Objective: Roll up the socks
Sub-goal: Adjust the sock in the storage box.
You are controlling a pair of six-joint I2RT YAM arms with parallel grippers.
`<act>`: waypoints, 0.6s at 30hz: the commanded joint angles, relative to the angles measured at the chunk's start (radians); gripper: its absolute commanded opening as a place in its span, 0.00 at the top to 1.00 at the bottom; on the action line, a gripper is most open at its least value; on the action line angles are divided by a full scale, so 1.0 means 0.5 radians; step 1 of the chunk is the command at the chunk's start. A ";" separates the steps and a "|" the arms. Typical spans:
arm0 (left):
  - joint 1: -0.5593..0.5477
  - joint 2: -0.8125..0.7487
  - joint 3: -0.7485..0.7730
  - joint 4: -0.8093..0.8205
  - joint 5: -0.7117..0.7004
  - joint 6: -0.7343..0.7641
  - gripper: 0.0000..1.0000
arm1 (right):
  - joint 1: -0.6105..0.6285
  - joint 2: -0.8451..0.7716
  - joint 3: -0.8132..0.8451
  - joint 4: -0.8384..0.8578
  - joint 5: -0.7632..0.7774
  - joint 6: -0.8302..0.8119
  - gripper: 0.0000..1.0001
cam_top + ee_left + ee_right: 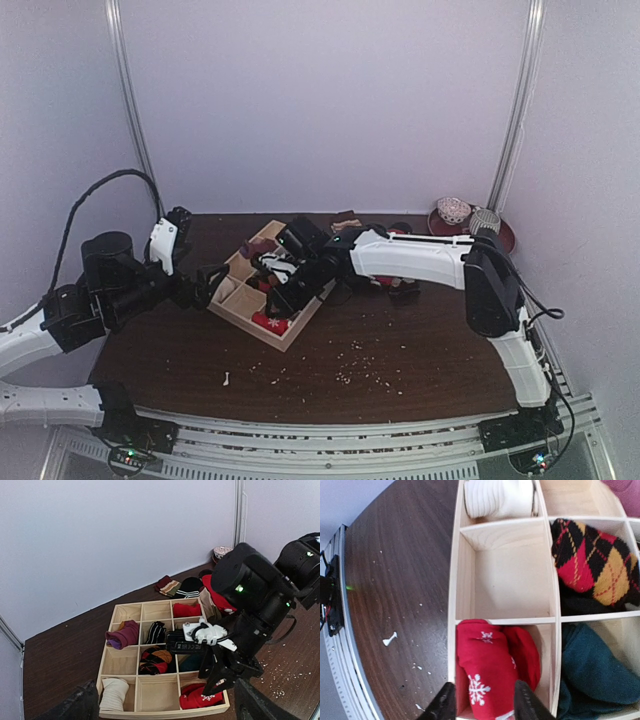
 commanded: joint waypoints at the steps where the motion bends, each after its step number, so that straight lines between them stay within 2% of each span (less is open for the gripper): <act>1: 0.009 -0.002 0.061 0.024 -0.045 0.011 0.08 | -0.012 -0.161 -0.003 0.058 -0.030 0.033 0.68; 5: 0.010 0.006 0.068 0.013 -0.053 -0.007 0.07 | -0.011 -0.143 -0.054 -0.017 -0.074 0.023 0.77; 13: 0.009 0.054 0.086 0.018 -0.048 -0.046 0.05 | -0.002 -0.108 -0.216 -0.024 -0.002 0.032 0.78; 18: 0.010 0.084 0.105 0.009 -0.060 -0.110 0.02 | -0.003 -0.034 -0.199 -0.006 0.191 0.037 0.78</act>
